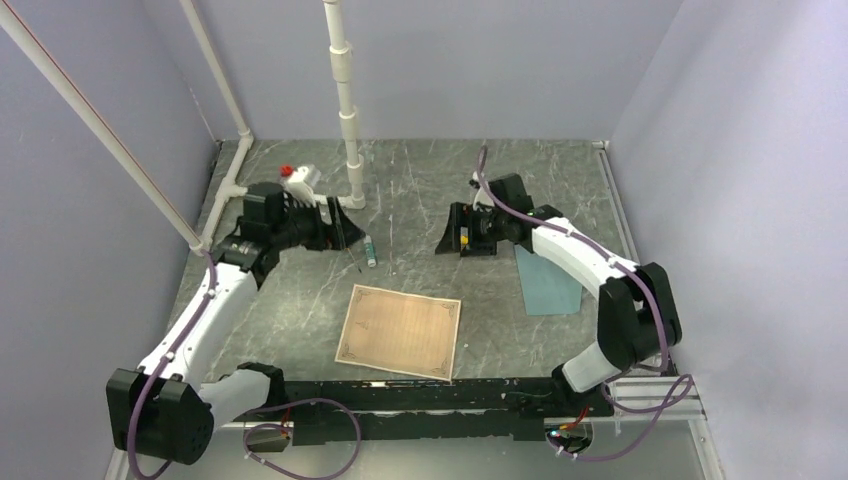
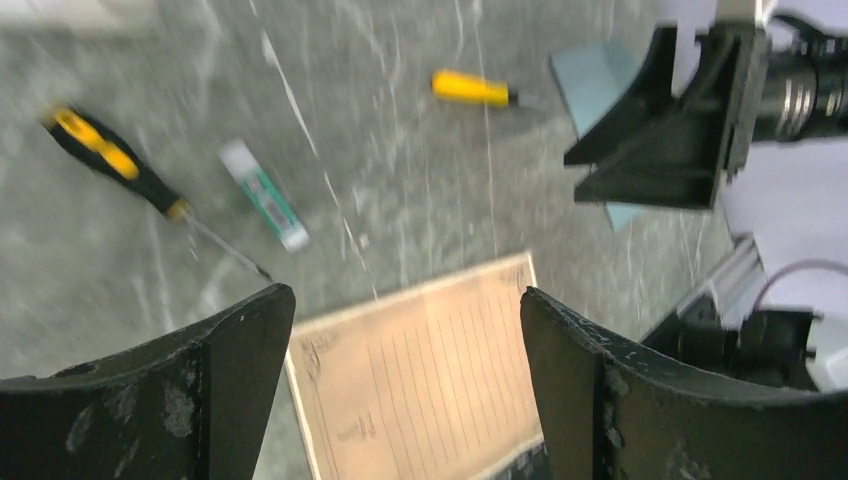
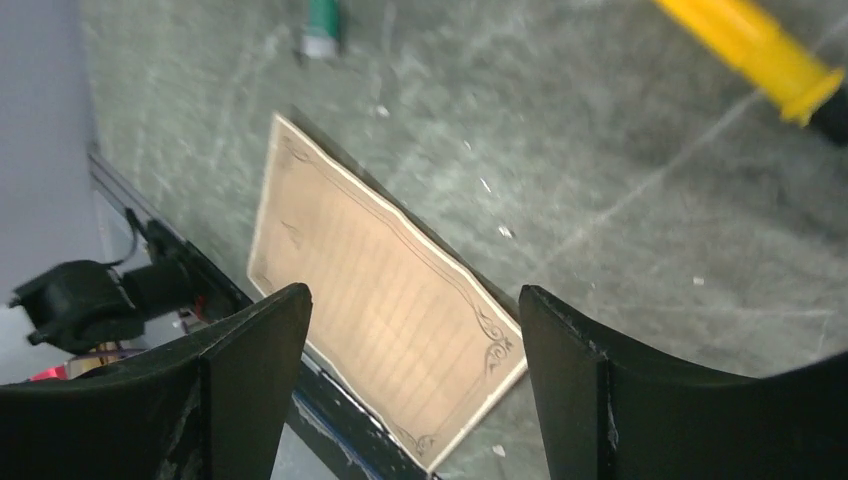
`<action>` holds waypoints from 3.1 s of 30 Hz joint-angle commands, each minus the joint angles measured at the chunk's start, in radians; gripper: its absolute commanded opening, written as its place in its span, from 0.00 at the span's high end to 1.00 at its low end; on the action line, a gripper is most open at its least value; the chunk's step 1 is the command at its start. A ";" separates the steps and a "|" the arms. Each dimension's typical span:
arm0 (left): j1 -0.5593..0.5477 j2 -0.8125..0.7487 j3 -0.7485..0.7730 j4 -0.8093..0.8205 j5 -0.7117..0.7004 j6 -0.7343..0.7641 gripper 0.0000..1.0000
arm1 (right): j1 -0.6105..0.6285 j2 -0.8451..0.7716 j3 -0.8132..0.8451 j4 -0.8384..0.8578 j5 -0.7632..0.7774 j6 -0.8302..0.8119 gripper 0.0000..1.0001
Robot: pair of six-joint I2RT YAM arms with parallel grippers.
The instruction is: Place the letter into the envelope and seal it
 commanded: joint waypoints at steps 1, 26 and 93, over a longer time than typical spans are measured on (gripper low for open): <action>-0.059 -0.066 -0.099 -0.111 -0.002 -0.017 0.12 | 0.005 0.043 -0.070 -0.107 0.037 -0.047 0.22; -0.116 0.301 -0.131 -0.362 -0.135 -0.088 0.62 | 0.007 -0.001 -0.472 0.325 -0.098 0.146 0.45; -0.206 0.353 0.235 0.612 0.063 -1.599 0.07 | -0.125 -0.255 0.173 0.898 0.008 0.990 1.00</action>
